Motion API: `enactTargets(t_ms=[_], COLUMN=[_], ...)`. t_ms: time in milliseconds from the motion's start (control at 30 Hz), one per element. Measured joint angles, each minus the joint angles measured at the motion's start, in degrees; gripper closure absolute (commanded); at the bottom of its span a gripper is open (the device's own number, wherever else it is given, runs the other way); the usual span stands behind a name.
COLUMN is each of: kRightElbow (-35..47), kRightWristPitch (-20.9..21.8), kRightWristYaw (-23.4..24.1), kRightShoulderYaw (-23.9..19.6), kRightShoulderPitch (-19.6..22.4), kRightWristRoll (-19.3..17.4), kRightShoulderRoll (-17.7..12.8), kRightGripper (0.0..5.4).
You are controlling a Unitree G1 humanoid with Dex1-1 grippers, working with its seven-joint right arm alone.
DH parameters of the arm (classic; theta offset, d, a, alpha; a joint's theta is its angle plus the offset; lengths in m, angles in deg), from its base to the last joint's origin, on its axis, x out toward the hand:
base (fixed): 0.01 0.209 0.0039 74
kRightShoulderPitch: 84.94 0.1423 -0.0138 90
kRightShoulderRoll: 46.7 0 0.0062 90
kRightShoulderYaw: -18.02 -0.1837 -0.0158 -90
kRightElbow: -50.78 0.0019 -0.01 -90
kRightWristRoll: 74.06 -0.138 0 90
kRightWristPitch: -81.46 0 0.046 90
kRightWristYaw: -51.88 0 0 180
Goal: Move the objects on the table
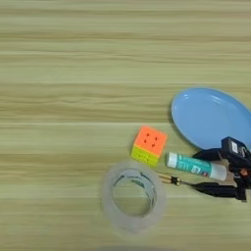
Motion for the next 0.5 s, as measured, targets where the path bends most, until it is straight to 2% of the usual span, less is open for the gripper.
enactTargets(t_ms=[267,500], kRightElbow=[0.02,1.28], kRightWristPitch=[0.00,-0.24], kRightWristYaw=[-0.03,-0.66], kRightShoulderYaw=[0.00,-0.36], kRightShoulderPitch=[0.00,0.09], kRightWristRoll=[-0.19,-2.77], kRightShoulderRoll=[0.00,0.06], kRightGripper=[0.09,0.02])
